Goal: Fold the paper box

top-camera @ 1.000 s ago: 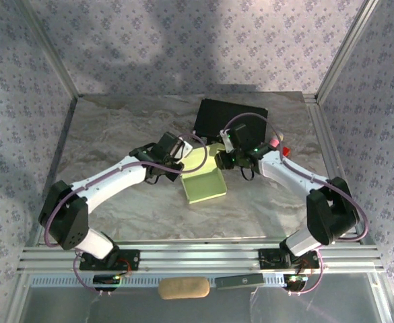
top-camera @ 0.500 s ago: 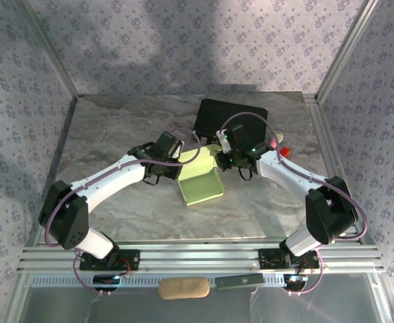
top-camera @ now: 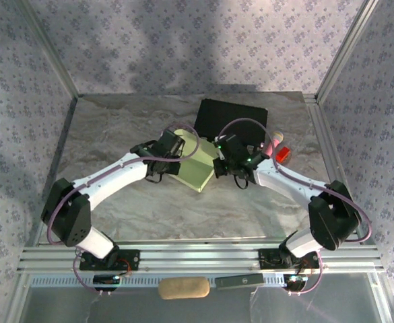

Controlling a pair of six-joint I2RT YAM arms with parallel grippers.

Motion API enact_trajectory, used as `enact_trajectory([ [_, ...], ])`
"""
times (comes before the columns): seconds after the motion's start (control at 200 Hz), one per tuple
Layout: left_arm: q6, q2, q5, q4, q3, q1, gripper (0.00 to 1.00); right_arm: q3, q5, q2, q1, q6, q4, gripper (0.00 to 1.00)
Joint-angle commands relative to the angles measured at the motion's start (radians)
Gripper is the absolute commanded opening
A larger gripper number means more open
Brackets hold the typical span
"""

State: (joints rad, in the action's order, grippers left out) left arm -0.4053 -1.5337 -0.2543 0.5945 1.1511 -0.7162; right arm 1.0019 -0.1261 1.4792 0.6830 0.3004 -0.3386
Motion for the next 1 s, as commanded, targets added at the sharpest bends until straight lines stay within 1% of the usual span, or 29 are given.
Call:
enact_trajectory([
  [0.0,0.019,0.011,-0.043,0.016,0.03,0.0,0.28,-0.023,-0.065,-0.013,0.012,0.034,0.009,0.0],
  [0.055,0.057,0.029,-0.026,0.013,0.028,0.023,0.32,-0.022,-0.063,-0.016,0.012,0.003,0.004,0.0],
  [0.115,0.124,0.053,0.043,-0.017,0.018,0.072,0.37,-0.017,-0.058,-0.019,0.01,-0.039,-0.014,0.0],
  [0.185,0.207,0.063,0.178,-0.07,-0.003,0.145,0.41,-0.007,-0.043,-0.022,0.004,-0.077,-0.034,0.0],
  [0.25,0.28,0.05,0.338,-0.133,-0.016,0.211,0.42,0.005,-0.013,-0.02,-0.009,-0.097,-0.045,0.0],
  [0.31,0.344,0.023,0.42,-0.177,-0.016,0.24,0.41,0.013,0.007,-0.017,-0.014,-0.108,-0.051,0.0],
  [0.43,0.467,-0.021,0.469,-0.251,-0.013,0.26,0.39,0.024,0.037,-0.002,-0.025,-0.124,-0.055,0.0],
  [0.615,0.542,-0.085,0.602,-0.318,0.01,0.29,0.39,0.039,0.076,0.012,-0.048,-0.153,-0.06,0.0],
  [0.735,0.568,-0.123,0.625,-0.325,0.025,0.291,0.39,0.047,0.105,0.013,-0.06,-0.175,-0.068,0.0],
  [0.81,0.562,-0.133,0.624,-0.328,0.025,0.292,0.37,0.049,0.117,0.017,-0.066,-0.186,-0.066,0.0],
  [0.894,0.561,-0.137,0.58,-0.326,0.03,0.291,0.35,0.052,0.129,0.022,-0.069,-0.193,-0.062,0.0],
  [0.994,0.573,-0.116,0.49,-0.338,0.021,0.292,0.34,0.062,0.133,0.03,-0.07,-0.199,-0.068,0.0],
])
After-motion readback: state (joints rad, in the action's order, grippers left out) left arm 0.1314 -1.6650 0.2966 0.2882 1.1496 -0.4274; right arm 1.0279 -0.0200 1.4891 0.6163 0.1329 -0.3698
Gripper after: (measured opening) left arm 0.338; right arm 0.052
